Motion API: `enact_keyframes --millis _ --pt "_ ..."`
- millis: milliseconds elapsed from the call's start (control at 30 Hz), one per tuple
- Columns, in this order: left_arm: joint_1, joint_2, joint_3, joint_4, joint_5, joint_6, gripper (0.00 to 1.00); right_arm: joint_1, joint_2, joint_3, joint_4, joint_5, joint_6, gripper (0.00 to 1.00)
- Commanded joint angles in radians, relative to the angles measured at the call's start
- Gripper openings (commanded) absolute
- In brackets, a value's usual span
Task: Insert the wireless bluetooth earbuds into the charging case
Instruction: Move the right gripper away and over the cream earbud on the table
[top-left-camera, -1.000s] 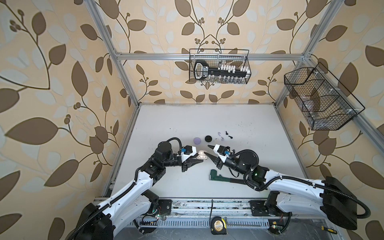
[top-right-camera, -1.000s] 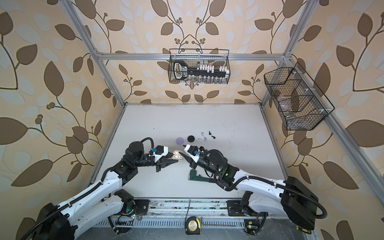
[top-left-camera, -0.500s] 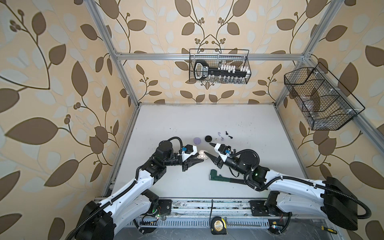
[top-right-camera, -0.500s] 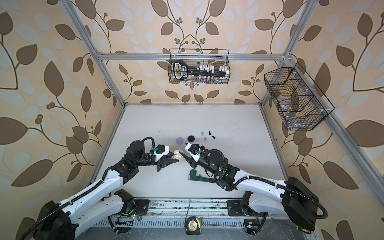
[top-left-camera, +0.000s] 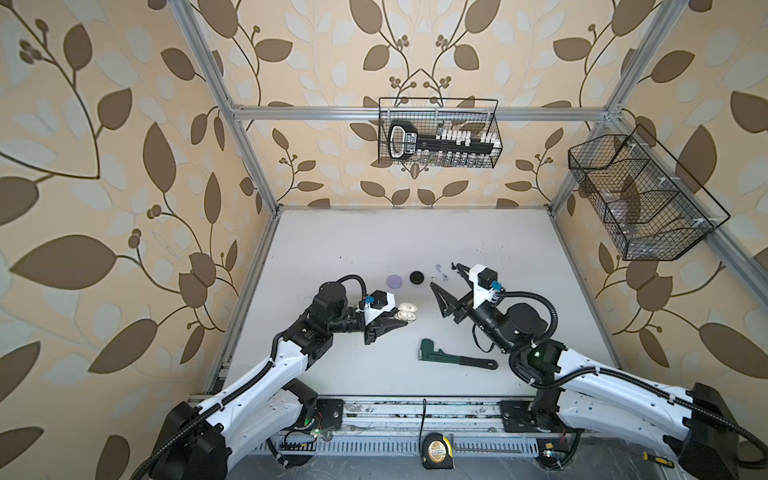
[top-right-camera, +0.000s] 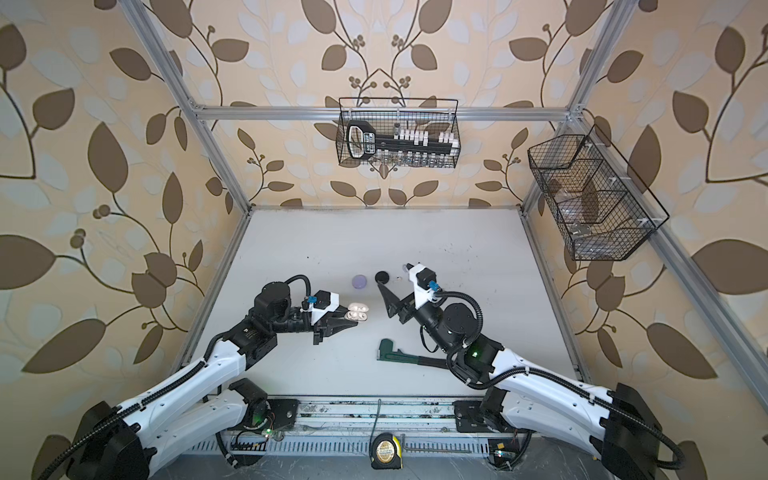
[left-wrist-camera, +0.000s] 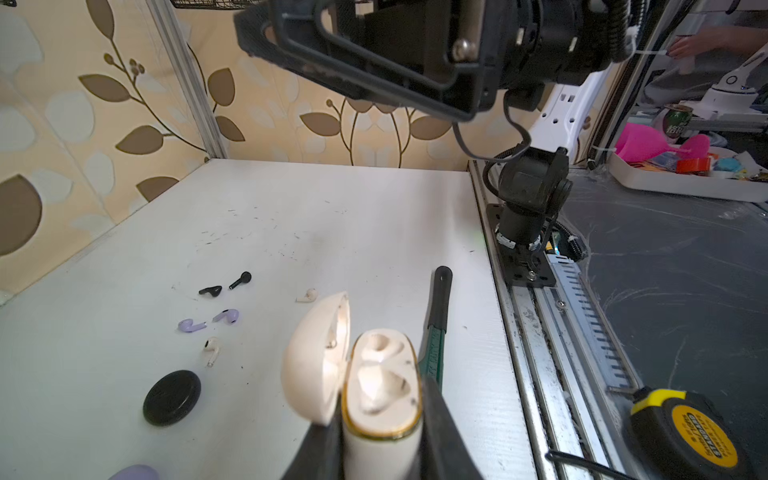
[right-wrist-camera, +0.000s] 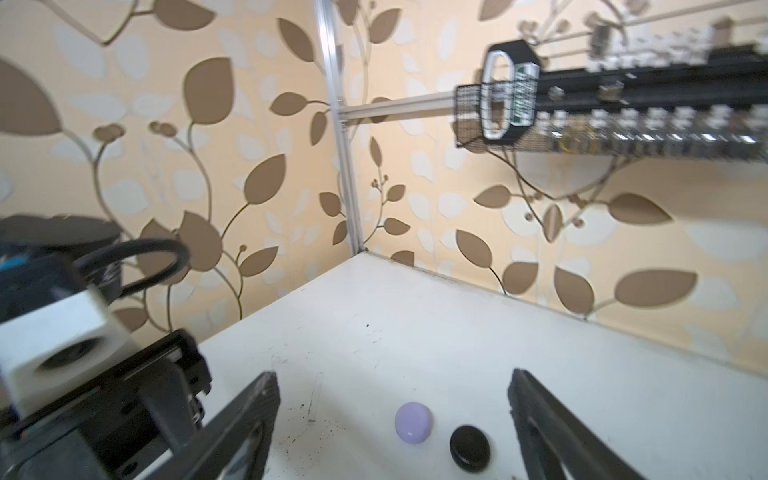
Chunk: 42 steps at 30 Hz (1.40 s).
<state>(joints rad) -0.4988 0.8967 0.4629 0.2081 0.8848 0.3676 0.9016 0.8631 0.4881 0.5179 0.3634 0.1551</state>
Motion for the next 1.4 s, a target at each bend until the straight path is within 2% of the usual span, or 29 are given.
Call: enact_keyframes --millis 0,67,133,200,267,367,467,533,800,900,1000,1167,1367 --pt "-0.009 -0.038 0.026 0.017 0.008 0.021 0.00 -0.021 -0.070 -0.019 -0.260 0.188 0.249 0.83" --pt "-0.010 -0.050 0.019 0.025 0.009 0.016 0.00 -0.027 -0.101 -0.065 -0.329 0.181 0.334 0.73" --pt "-0.008 -0.061 0.010 0.033 0.013 0.012 0.00 -0.030 -0.111 -0.129 -0.353 0.161 0.419 0.69" --pt "-0.009 -0.068 0.002 0.041 0.016 0.009 0.00 -0.035 -0.077 -0.192 -0.343 0.115 0.488 0.66" --pt "-0.008 -0.075 -0.001 0.041 0.016 0.009 0.00 -0.050 -0.007 -0.223 -0.329 0.073 0.533 0.59" --pt "-0.009 -0.093 -0.004 0.033 0.004 0.009 0.00 -0.103 0.119 -0.238 -0.290 0.016 0.546 0.50" --pt "-0.008 -0.121 -0.010 0.024 -0.004 0.010 0.00 -0.217 0.225 -0.226 -0.233 -0.084 0.517 0.34" --pt "-0.009 -0.138 -0.016 0.022 -0.007 0.010 0.00 -0.269 0.275 -0.232 -0.199 -0.128 0.518 0.27" --pt "-0.009 -0.103 -0.011 0.035 -0.012 0.017 0.00 -0.293 0.449 -0.225 -0.076 -0.201 0.525 0.27" --pt "-0.009 -0.084 0.000 0.023 -0.017 0.020 0.00 -0.305 0.524 -0.198 -0.065 -0.230 0.516 0.20" --pt "-0.008 -0.092 -0.001 0.022 -0.018 0.021 0.00 -0.328 0.570 -0.183 -0.066 -0.222 0.512 0.15" --pt "-0.008 -0.120 -0.011 0.020 -0.024 0.027 0.00 -0.371 0.593 -0.178 -0.075 -0.205 0.495 0.14" --pt "-0.008 -0.133 -0.015 0.010 -0.046 0.032 0.00 -0.410 0.664 -0.140 -0.083 -0.213 0.472 0.09"
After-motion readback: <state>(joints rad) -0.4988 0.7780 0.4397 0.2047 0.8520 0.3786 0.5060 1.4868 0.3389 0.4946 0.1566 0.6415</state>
